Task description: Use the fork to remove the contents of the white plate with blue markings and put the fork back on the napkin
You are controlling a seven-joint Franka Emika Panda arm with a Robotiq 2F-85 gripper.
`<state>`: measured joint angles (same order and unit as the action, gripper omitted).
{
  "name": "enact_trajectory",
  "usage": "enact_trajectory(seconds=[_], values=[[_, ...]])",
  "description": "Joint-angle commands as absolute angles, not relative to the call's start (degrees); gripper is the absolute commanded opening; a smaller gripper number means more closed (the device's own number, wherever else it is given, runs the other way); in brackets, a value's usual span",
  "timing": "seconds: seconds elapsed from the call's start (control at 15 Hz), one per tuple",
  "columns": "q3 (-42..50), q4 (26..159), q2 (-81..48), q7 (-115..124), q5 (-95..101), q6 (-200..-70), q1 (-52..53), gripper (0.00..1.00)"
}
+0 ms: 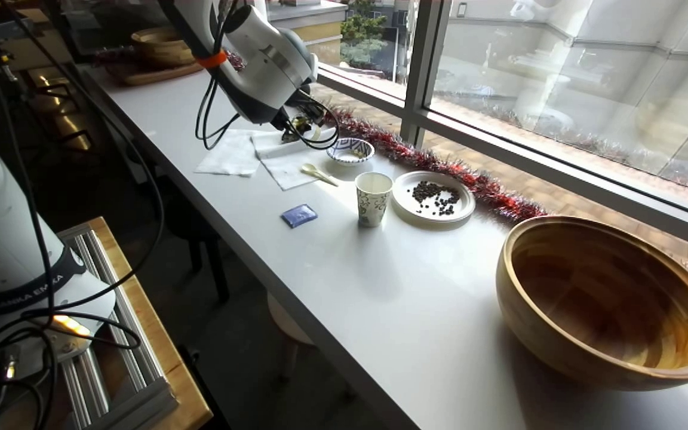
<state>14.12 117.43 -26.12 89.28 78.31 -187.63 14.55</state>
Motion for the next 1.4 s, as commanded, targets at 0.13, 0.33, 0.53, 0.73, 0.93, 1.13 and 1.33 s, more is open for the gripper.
enact_trajectory(seconds=[0.13, 0.33, 0.53, 0.73, 0.93, 1.13, 1.33], values=[[5.7, 126.4, -22.1, 79.4, 71.2, -183.5, 6.4, 0.03], [-6.1, 131.0, -20.8, 68.6, 61.8, -182.1, -4.5, 0.03], [-19.5, 131.5, -21.8, 57.9, 49.8, -178.7, -15.8, 0.03], [-33.2, 129.3, -24.8, 47.6, 35.8, -171.6, -26.2, 0.03], [-46.6, 123.1, -26.8, 35.9, 21.8, -158.3, -36.8, 0.03], [-51.5, 115.9, -26.4, 26.8, 11.3, -144.6, -41.4, 0.03], [-38.9, 108.1, -24.1, 15.4, -3.3, -132.1, -29.9, 0.03]])
